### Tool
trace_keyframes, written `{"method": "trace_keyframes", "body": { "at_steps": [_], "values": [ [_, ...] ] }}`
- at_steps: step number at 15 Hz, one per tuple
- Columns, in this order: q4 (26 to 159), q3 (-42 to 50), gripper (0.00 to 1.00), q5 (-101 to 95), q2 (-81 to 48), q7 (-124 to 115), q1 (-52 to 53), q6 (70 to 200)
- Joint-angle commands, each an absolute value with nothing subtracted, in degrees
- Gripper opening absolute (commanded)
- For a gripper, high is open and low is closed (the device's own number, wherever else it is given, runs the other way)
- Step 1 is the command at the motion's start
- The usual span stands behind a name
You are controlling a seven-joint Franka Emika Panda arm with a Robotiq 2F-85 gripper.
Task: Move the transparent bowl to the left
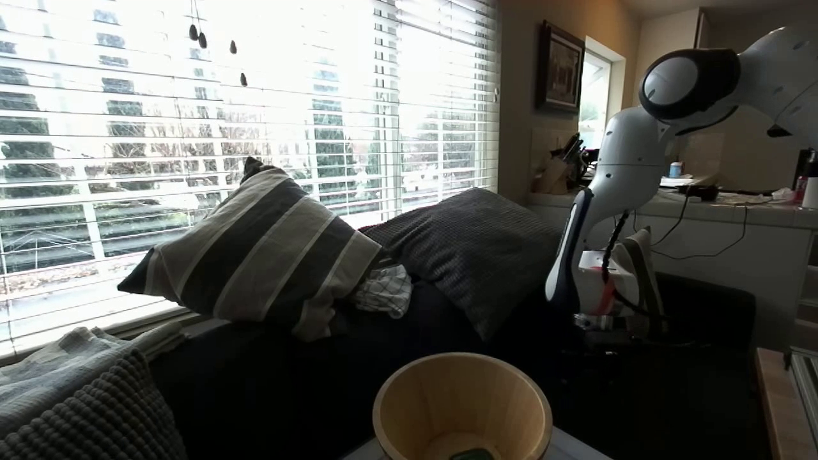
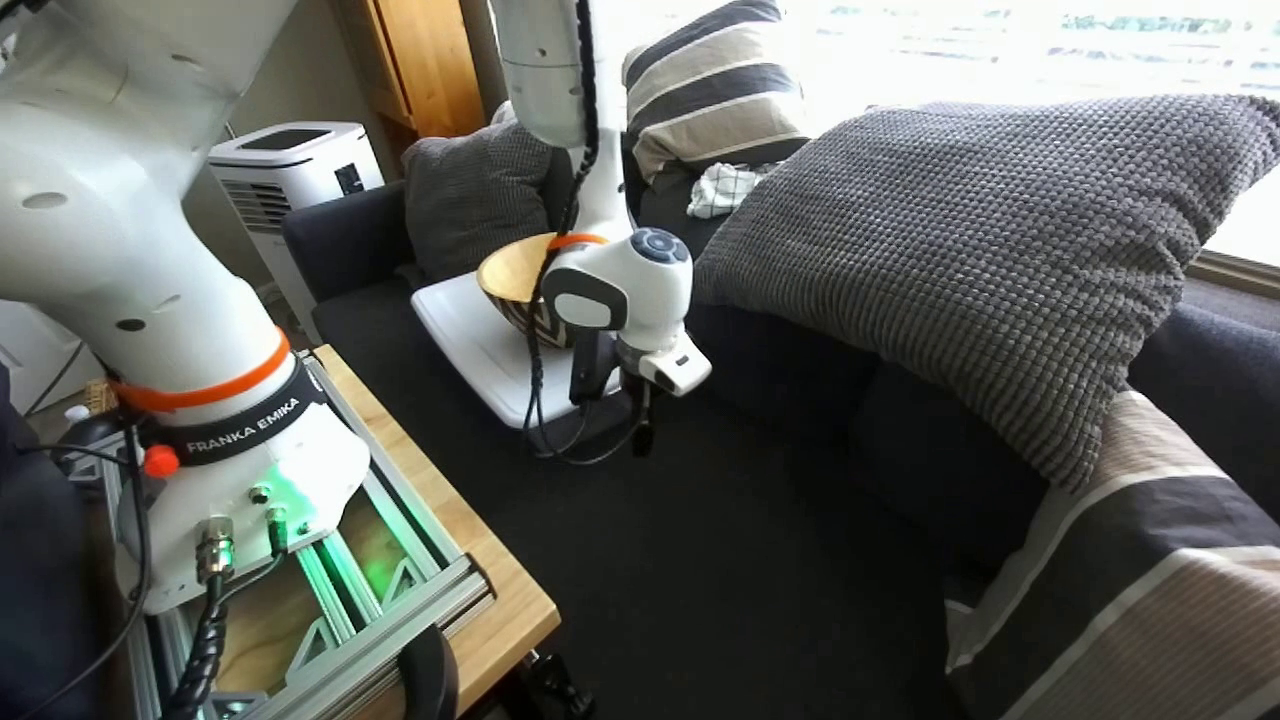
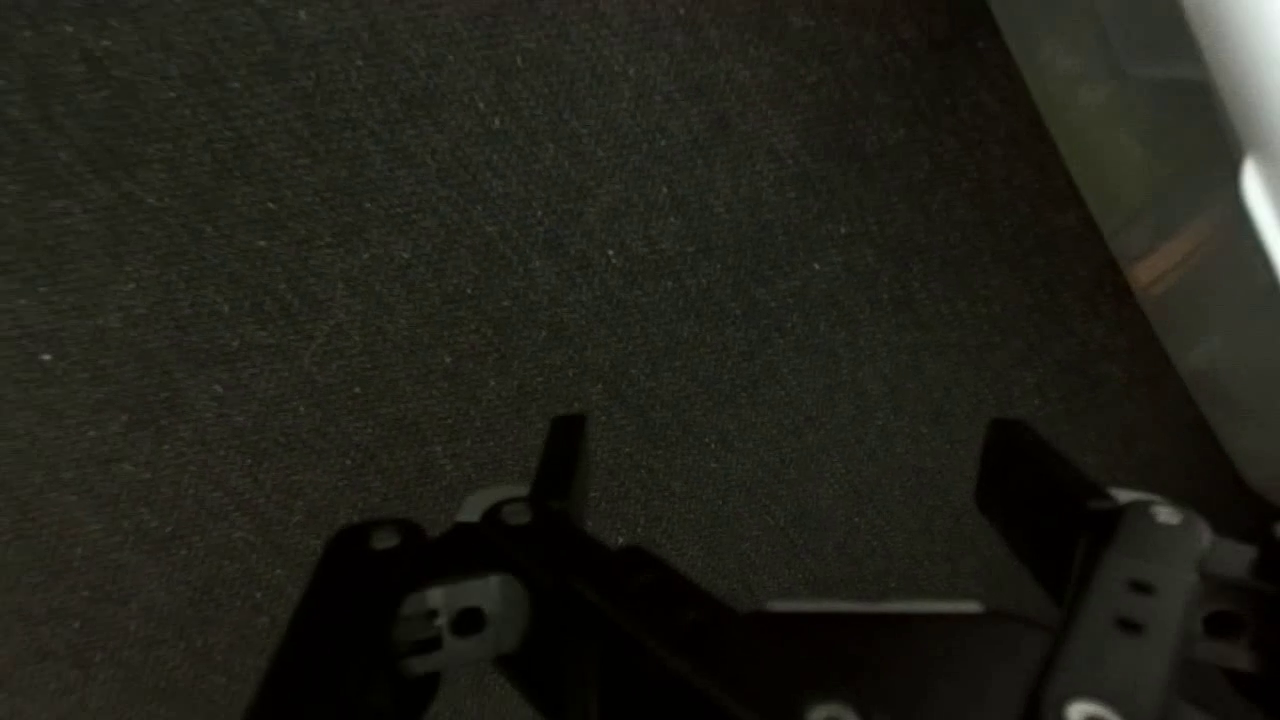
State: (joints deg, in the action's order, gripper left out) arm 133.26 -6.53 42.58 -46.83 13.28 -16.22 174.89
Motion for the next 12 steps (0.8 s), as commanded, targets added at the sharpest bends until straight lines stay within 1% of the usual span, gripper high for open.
{"method": "trace_keyframes", "body": {
  "at_steps": [1,2,4,6,12],
  "values": [
    [146.71,-1.09,1.0,41.69,-35.5,10.52,-3.72,180.18],
    [150.0,1.26,1.0,35.66,-32.81,5.13,-0.59,180.81],
    [153.86,8.36,1.0,29.29,-28.98,1.76,7.39,180.94],
    [156.02,17.72,1.0,23.75,-26.23,0.34,16.64,180.46],
    [156.42,44.2,1.0,10.43,-26.11,0.82,42.56,182.07]
  ]
}}
